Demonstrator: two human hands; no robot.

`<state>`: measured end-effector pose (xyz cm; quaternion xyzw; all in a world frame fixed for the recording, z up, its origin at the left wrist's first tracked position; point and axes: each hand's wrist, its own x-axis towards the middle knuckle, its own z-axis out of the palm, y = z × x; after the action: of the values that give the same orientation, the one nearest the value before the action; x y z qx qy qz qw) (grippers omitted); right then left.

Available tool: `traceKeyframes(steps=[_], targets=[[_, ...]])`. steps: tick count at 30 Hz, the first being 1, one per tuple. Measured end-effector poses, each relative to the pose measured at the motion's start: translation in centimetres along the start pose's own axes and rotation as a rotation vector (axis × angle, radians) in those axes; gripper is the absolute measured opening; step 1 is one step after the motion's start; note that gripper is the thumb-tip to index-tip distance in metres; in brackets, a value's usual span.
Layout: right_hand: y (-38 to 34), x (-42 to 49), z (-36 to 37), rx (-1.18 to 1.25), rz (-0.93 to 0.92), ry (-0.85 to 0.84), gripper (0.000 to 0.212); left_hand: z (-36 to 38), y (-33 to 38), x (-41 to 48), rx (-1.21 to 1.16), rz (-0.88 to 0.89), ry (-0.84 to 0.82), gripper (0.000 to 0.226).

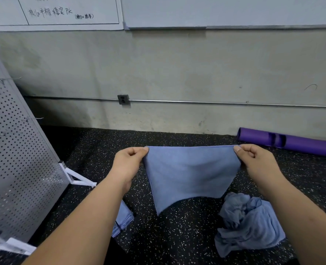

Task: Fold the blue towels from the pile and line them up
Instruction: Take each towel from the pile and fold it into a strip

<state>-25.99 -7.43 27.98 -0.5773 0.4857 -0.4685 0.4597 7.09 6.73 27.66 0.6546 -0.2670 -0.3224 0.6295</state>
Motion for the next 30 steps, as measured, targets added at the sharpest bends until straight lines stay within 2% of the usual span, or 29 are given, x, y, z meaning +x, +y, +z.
traceKeyframes(steps=[6,12,15,22,30], targets=[[-0.2,-0.5,1.9,0.067,0.09,0.0,0.013,1.8,-0.5,-0.5,-0.016,-0.084,0.072,0.012],[-0.9,-1.9,4.4,0.059,0.065,-0.05,0.013,4.1,-0.3,-2.4,0.103,0.033,0.067,0.011],[-1.4,-3.0,6.1,0.085,0.038,-0.102,0.01,4.9,-0.7,-2.7,0.138,0.053,0.007,0.009],[-1.1,-5.0,9.4,-0.053,-0.043,-0.213,0.004,6.3,-0.9,-4.0,0.205,0.063,-0.125,0.005],[-1.1,-5.8,10.8,-0.21,-0.144,-0.231,0.008,6.6,-0.6,-4.3,0.19,0.054,-0.103,0.005]])
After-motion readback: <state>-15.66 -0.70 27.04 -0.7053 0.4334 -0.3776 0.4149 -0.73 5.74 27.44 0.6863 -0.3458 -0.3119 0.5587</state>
